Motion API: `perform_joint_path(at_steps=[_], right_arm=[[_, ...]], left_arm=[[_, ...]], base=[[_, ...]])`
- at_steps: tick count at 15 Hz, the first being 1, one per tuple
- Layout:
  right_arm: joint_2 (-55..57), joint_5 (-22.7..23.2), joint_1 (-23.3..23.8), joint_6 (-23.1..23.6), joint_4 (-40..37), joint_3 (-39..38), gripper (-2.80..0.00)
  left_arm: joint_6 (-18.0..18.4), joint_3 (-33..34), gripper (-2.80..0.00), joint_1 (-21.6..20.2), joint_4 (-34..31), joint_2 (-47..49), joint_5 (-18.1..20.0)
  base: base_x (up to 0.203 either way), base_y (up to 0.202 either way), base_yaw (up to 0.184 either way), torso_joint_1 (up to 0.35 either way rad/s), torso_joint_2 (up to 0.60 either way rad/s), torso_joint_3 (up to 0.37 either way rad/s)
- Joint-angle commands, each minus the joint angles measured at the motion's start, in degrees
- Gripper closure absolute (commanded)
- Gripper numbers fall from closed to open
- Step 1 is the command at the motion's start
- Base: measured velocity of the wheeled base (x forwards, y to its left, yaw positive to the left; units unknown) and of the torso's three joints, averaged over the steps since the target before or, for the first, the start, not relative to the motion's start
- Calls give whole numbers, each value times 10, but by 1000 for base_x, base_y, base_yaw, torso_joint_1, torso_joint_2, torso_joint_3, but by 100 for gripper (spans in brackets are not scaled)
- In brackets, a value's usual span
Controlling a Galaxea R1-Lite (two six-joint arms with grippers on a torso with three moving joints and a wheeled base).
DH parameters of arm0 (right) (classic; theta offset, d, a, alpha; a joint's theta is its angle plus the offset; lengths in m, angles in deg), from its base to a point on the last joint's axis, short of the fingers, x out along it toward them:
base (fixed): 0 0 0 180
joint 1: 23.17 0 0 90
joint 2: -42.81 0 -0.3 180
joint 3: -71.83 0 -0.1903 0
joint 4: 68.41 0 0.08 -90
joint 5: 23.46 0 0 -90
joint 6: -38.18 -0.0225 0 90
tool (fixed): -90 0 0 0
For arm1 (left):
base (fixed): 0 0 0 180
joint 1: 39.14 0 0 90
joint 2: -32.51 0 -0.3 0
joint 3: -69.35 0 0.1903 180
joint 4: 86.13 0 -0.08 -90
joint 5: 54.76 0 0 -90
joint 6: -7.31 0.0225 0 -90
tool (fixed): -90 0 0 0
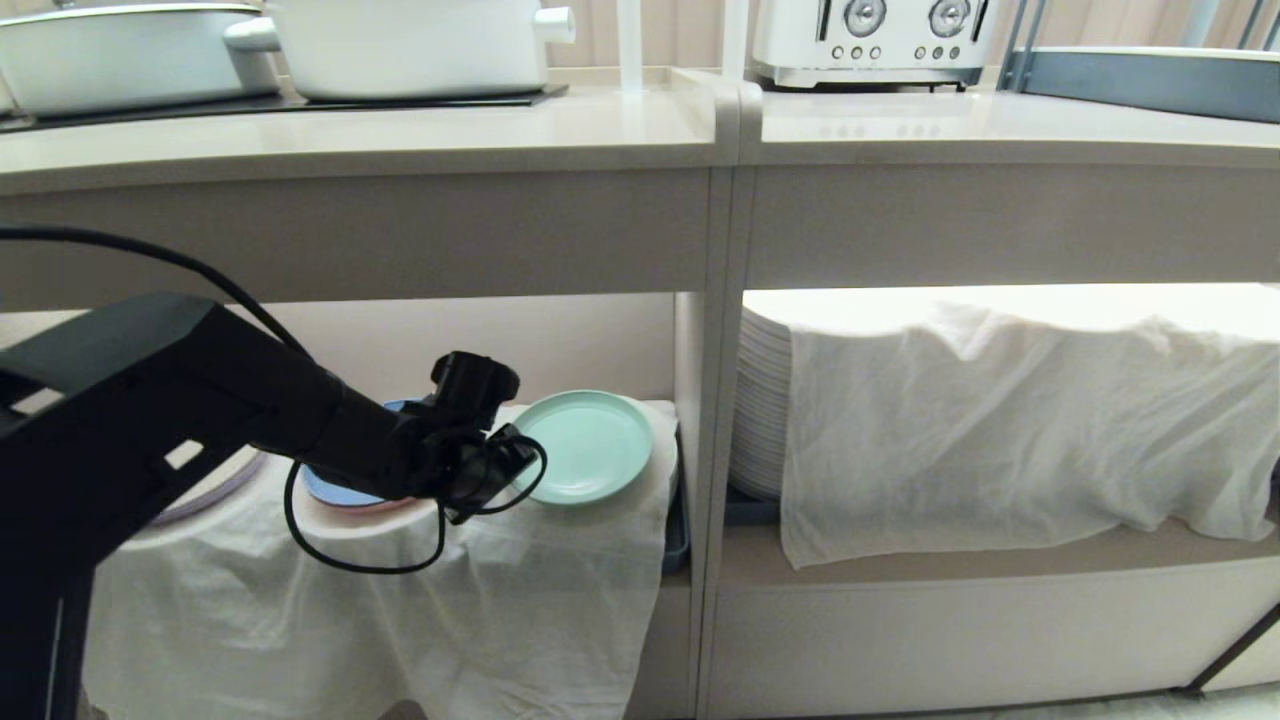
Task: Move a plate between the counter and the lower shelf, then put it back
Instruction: Put the plate in the cupboard
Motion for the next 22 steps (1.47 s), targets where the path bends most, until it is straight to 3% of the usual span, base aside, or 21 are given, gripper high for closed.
perform_joint_path(at_steps=[1,16,17,22], right_arm=[[0,0,0,0,0,0,0],[0,0,0,0,0,0,0],[0,0,0,0,0,0,0],[0,0,0,0,0,0,0]], left_arm=[[-2,-6,0,0,1,15,-1],[-4,-21,0,20,2,38,-14],[-5,-21,-280,20,2,38,-14],[-5,-21,-280,13,2,33,-16]], base=[[0,0,0,0,0,0],[0,0,0,0,0,0],[0,0,0,0,0,0],[0,0,0,0,0,0]])
